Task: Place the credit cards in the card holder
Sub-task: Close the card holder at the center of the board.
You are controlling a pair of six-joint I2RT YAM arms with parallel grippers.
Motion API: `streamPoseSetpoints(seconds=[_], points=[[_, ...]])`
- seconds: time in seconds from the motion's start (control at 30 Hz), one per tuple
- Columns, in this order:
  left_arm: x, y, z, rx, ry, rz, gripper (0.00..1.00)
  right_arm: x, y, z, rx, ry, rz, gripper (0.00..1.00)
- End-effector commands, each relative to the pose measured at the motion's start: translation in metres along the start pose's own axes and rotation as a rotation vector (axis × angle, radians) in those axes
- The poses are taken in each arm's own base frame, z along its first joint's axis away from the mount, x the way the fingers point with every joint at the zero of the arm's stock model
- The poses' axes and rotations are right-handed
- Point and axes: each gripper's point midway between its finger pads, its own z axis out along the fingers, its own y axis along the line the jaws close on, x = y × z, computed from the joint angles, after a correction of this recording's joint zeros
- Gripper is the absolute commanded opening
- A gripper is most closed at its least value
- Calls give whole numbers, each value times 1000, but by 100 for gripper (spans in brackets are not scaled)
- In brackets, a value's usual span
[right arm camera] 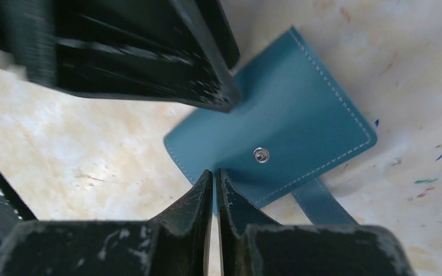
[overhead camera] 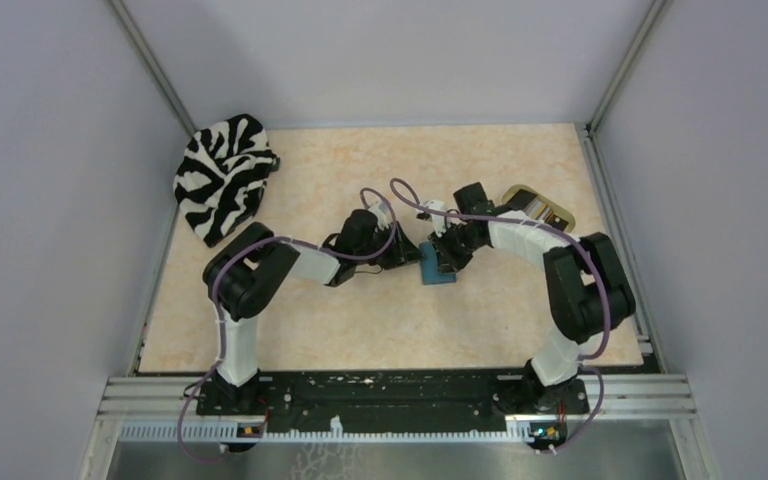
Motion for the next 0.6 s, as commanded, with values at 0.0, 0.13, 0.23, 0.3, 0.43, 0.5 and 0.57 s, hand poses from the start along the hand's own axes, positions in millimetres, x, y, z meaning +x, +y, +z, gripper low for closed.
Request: streamPoseSetpoints(seconds=[0.0, 0.13, 0.23, 0.3, 0.43, 0.5, 0.57], points=[[-7, -10, -12, 30, -46, 79, 48, 20, -21, 5, 77, 119, 6, 6], [-15, -13, -26, 70, -88, 111, 63, 22, -25, 8, 82, 135, 20, 6], [-22, -14, -30, 123, -80, 112, 66, 21, -26, 4, 67, 121, 32, 7], [-23, -15, -27, 160, -55, 108, 67, 18, -26, -1, 45, 93, 45, 8], [-15, -7, -11, 150, 26, 59, 68, 15, -29, -10, 27, 50, 65, 11], [-11, -2, -5, 141, 43, 18, 68, 16, -32, -10, 31, 48, 77, 12], [-9, 6, 0, 102, 46, -10, 68, 18, -35, -9, 38, 58, 87, 13]])
